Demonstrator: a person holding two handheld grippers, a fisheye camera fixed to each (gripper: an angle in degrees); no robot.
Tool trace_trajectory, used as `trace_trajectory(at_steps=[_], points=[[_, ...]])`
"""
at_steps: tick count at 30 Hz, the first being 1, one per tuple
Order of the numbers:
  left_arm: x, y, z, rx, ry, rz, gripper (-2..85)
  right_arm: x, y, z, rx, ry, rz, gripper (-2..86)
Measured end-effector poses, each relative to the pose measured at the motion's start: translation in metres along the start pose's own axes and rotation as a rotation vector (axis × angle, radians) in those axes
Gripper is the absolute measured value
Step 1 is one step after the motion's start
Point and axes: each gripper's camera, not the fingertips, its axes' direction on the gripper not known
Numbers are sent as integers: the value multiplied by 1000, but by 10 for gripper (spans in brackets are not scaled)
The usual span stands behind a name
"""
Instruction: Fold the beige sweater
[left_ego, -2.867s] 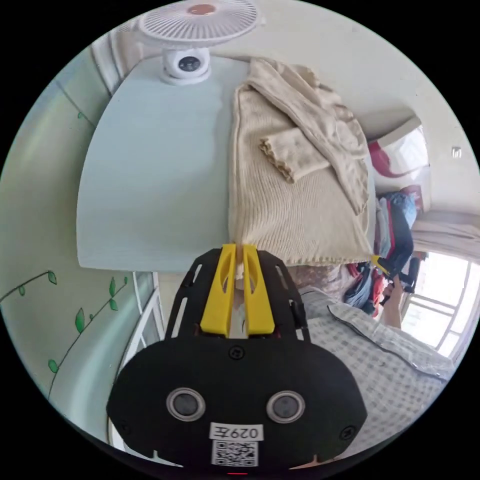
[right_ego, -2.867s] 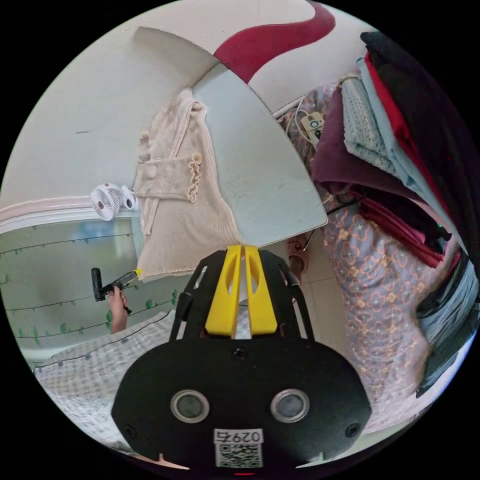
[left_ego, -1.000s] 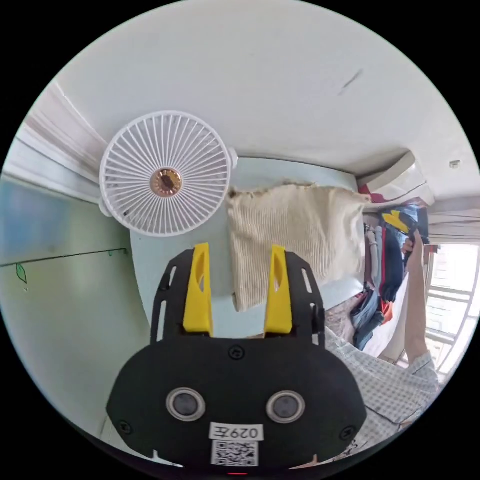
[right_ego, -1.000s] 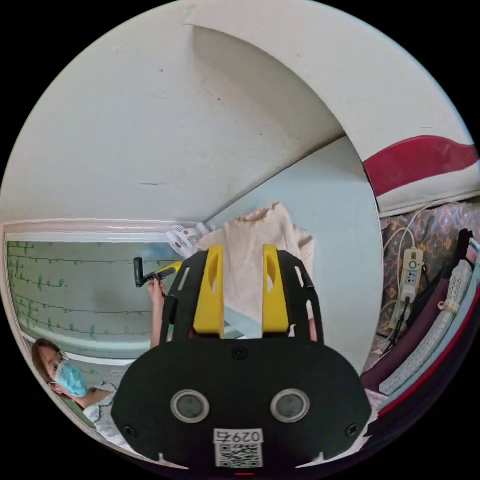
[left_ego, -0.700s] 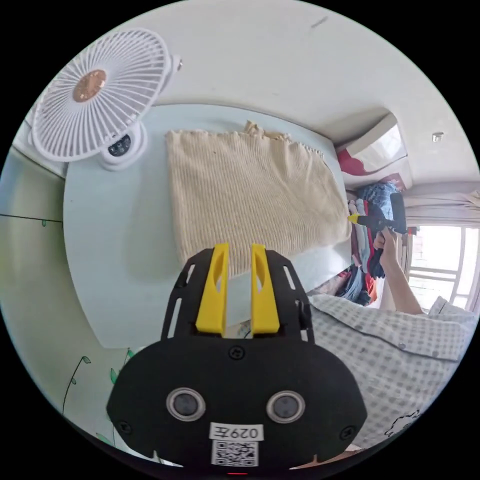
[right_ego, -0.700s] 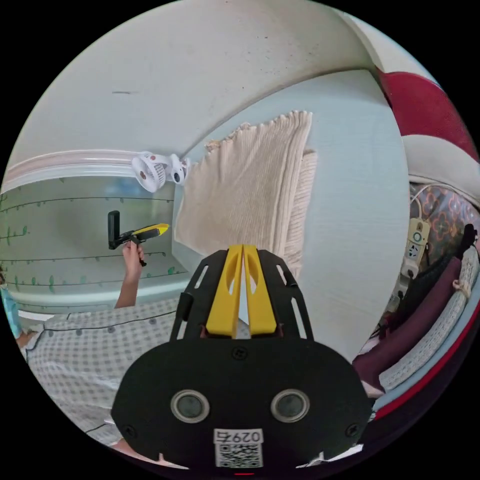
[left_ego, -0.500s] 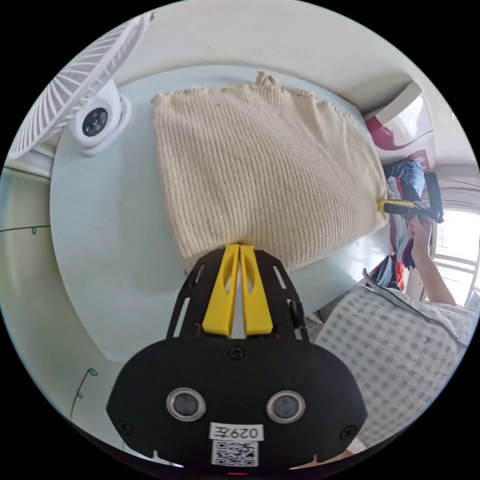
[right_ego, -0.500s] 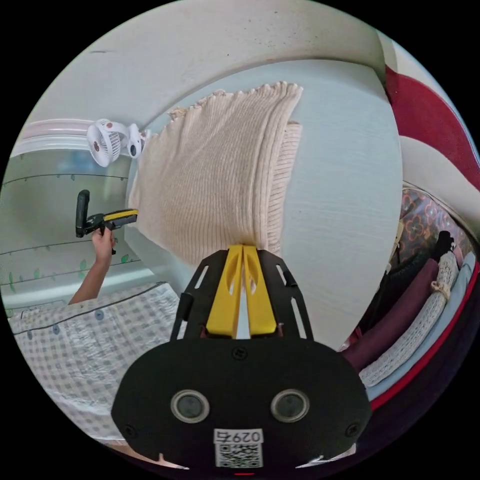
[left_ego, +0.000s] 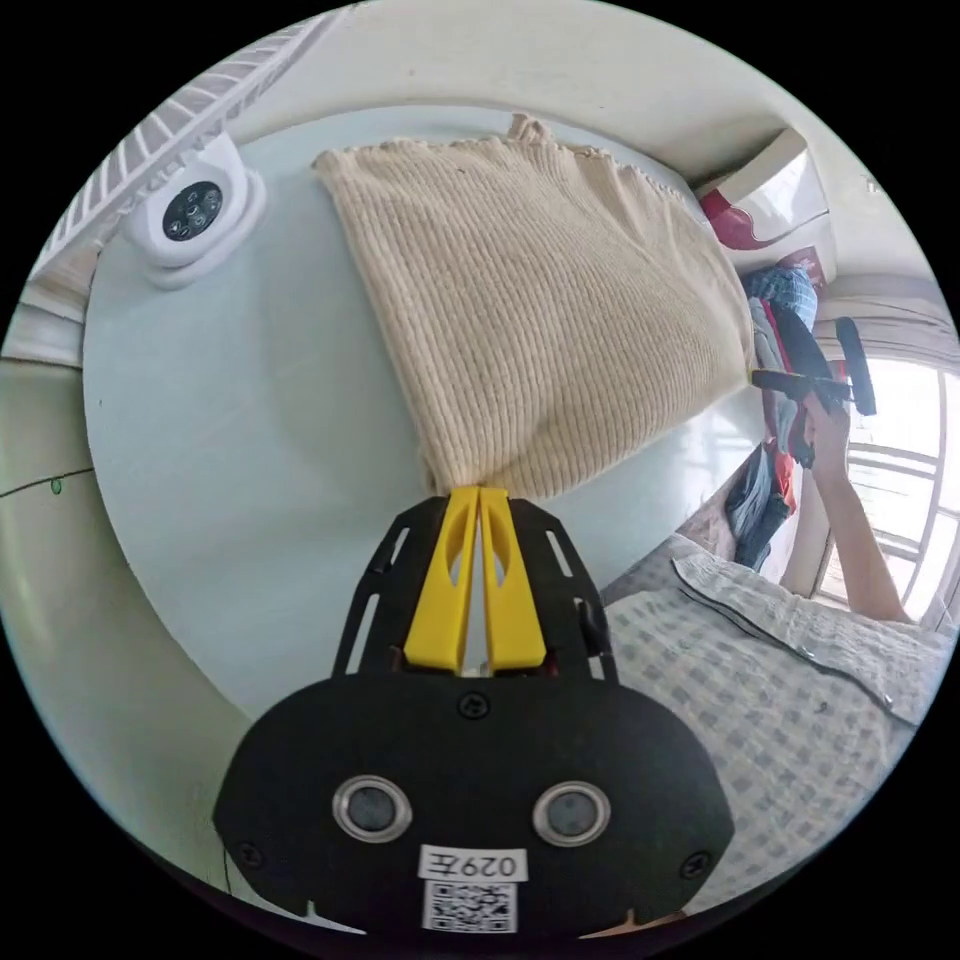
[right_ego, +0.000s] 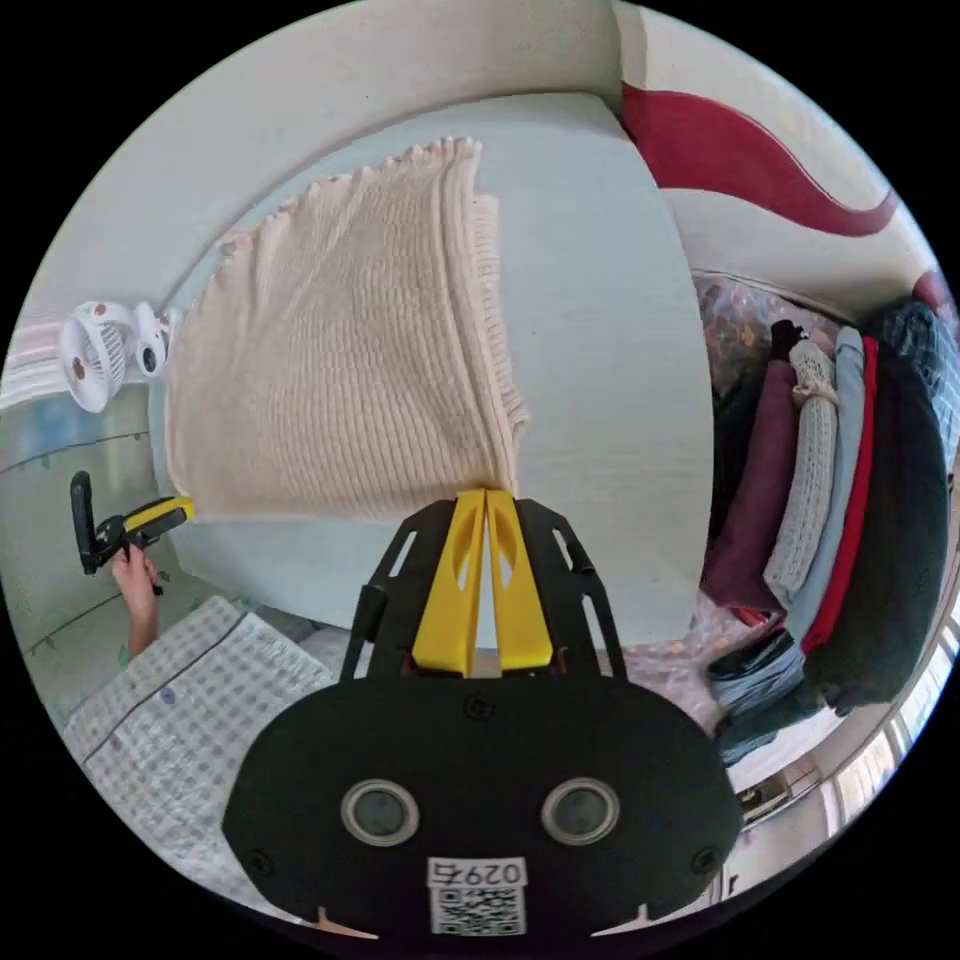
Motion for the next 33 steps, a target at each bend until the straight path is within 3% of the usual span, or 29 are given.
trace_trajectory(at_steps=[3, 5, 10, 15, 20, 21, 25, 28, 33], points=[[-14, 10, -18, 58, 42, 18, -10, -62, 21, -43, 173, -24, -116, -4], [-27, 23, -28, 101, 74, -9, -10, -116, 33, -53, 190, -85, -244, -4], [-67, 57, -35, 184, 293, -78, -10, -271, 44, -24, 115, -208, -593, -1], [-89, 88, -37, 175, 288, -94, -10, -392, 23, 33, -6, -70, -768, 21], [-109, 115, -37, 199, 337, -137, -10, -437, 9, 88, -226, -10, -776, 141], [-116, 120, -36, 200, 354, -153, -10, -443, 13, 86, -183, 35, -779, 146], [-132, 129, -29, 210, 421, -195, -10, -462, 29, 98, -152, 220, -825, 130], [-139, 127, -27, 219, 471, -199, -10, -472, 44, 113, -82, 470, -883, 85], [-133, 119, -34, 224, 473, -179, -10, -455, 35, 119, -121, 496, -871, 43]])
